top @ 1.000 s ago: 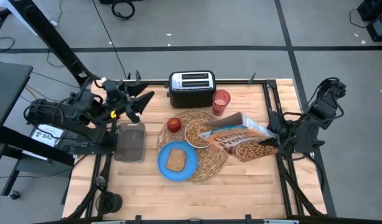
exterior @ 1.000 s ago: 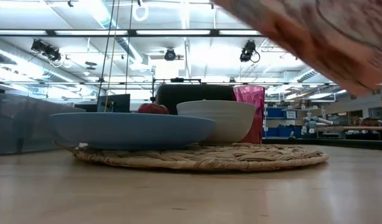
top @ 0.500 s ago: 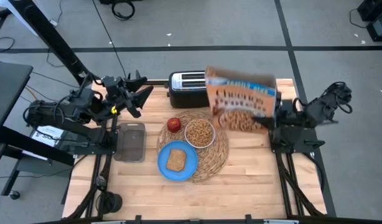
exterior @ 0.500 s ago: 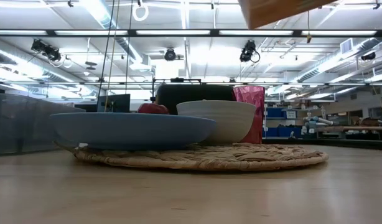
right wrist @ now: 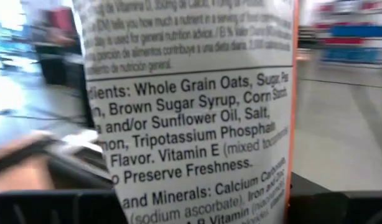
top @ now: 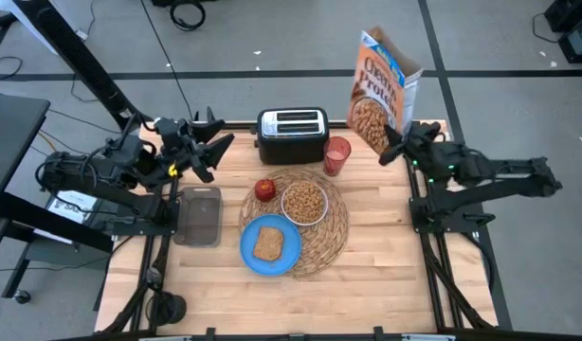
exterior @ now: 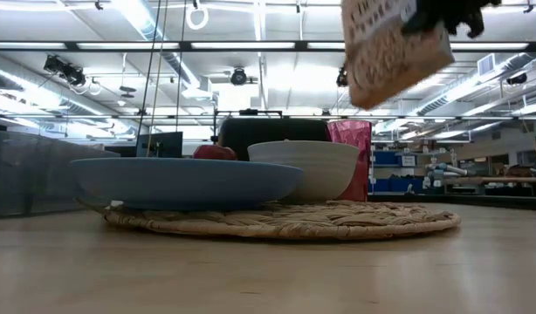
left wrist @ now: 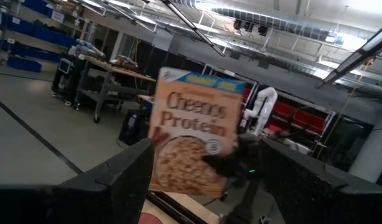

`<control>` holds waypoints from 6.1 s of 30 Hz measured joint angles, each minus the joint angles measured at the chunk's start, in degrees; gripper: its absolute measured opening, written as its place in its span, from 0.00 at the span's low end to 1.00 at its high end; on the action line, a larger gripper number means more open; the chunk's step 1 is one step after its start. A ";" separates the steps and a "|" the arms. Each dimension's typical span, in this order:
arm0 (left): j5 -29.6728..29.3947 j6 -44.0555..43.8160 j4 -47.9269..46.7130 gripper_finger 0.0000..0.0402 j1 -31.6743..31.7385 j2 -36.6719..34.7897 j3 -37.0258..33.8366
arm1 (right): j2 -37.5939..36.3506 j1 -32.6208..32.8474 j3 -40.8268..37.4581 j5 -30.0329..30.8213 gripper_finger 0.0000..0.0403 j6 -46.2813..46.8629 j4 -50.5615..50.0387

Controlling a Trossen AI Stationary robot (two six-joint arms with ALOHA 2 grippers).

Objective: Arrange a breakfast setting
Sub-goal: Pour the cereal from the orange cereal box into the white bowl, then adjust the white bowl on the brown woven mat

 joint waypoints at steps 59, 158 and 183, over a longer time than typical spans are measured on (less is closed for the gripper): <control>5.49 -5.57 -16.36 0.73 -4.55 0.02 0.00 | 9.25 -30.65 3.42 -36.92 0.81 30.62 -47.94; 26.32 6.03 -4.60 0.06 7.70 8.77 -12.92 | 35.56 22.01 20.45 -45.83 0.16 6.34 -14.70; 26.43 4.44 -5.10 0.06 -2.17 8.26 -12.90 | 62.54 11.83 20.47 -43.36 0.40 -14.20 -15.36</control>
